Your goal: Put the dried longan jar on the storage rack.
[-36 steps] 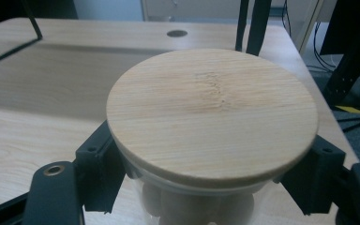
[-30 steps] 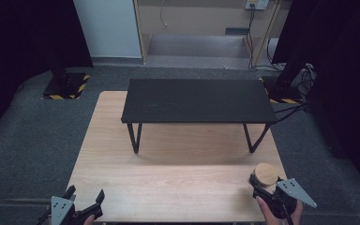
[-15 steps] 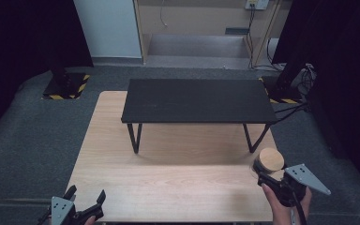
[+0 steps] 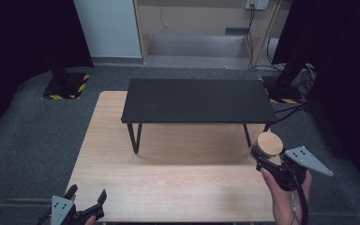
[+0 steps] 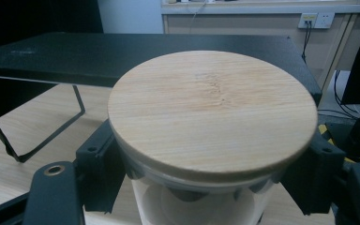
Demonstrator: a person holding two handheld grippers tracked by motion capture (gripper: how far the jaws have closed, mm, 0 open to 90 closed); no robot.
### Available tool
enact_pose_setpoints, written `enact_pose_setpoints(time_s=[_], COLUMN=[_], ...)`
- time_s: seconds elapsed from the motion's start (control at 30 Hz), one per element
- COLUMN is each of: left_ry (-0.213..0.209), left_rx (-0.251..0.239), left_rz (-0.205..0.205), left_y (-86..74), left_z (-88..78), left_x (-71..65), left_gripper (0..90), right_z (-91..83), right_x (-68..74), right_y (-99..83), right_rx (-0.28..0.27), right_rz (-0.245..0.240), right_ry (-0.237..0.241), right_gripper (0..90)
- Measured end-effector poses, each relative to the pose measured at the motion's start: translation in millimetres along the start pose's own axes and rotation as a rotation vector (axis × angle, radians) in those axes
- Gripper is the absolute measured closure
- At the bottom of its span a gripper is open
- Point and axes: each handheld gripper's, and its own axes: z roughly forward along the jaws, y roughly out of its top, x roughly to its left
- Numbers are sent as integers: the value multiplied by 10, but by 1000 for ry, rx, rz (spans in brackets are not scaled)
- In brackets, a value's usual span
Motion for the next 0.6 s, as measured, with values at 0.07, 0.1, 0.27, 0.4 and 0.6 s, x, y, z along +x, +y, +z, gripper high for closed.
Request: enact_pose_setpoints(time_s=[0.07,0.1,0.27,0.4,0.6], left_ry=[0,0,-1,-4,-8], left_rx=[1,0,3,1,-4], left_rz=[0,-1,-1,-2,2], left_y=[3,1,-1,-2,11], left_z=[-1,-2,-4,-6,-12], left_x=[3,6,16,17,9], left_gripper=[2,3,3,3,4], right_z=[17,21,51,95,250], right_x=[-2,-4,-6,-16,-80], right_y=[82,106,246,332,494], right_rx=[0,-3,-5,-4,3], right_rz=[-1,-4,-10,-15,2], right_ry=[1,1,-1,1,-2], right_gripper=[258,258,258,258,258])
